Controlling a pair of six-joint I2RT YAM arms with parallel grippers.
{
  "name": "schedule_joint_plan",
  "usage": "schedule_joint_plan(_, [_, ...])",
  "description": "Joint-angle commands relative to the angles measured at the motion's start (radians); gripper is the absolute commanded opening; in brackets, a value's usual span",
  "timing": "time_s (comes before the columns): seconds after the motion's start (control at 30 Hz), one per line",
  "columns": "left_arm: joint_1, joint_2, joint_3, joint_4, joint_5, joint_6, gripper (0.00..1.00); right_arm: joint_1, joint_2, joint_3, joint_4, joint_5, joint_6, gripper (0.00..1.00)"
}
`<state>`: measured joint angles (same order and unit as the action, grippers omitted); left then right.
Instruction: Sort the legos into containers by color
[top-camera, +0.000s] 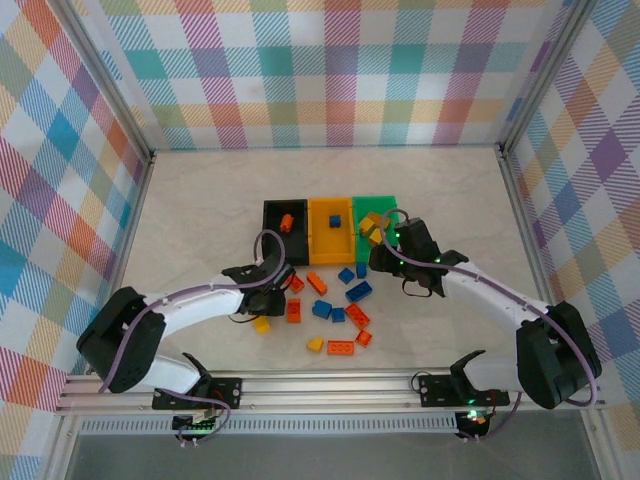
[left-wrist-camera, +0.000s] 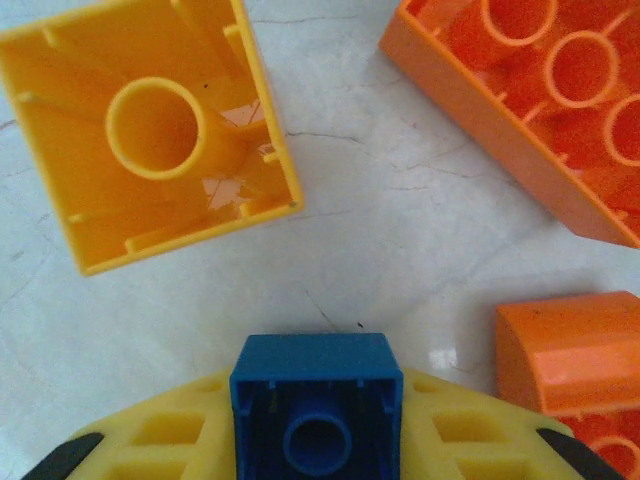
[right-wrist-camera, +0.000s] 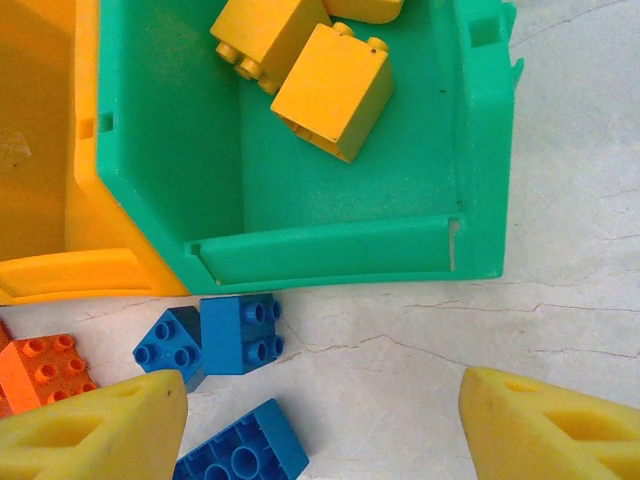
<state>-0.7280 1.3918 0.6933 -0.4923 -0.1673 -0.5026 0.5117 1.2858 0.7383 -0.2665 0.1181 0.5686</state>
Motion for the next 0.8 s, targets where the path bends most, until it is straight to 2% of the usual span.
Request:
schedule_joint_plan(0.0, [-0.045,-0.080,0.062,-0.070,0.005,-0.017,0.30,0.000,-0.023,-0.014,0.029,-0.009,0.011,0.73])
schedule_joint_plan(0.1, [-0.110,-0.102,0.143,-0.096,-0.008,-0.034,0.30,-0.001,-0.032,-0.020,0.033,-0.006,0.017,0.73])
schedule_joint_plan(0.2, [-0.123,-0.062,0.237,-0.043,0.035,-0.044,0.29,-0.001,-0.043,-0.025,0.034,-0.003,0.019,0.73])
schedule_joint_plan(0.37, [-0.121,0.170,0.511,-0.006,0.064,0.009,0.28,-0.001,-0.044,-0.029,0.021,0.000,0.018,0.73])
schedule_joint_plan(0.57, [-0.032,0.427,0.778,-0.056,0.058,0.050,0.24,-0.001,-0.061,-0.032,0.008,0.002,0.019,0.73])
schedule_joint_plan(0.77, [0.002,0.562,0.921,-0.106,0.028,0.071,0.28,-0.001,-0.077,-0.034,-0.001,0.005,0.016,0.73])
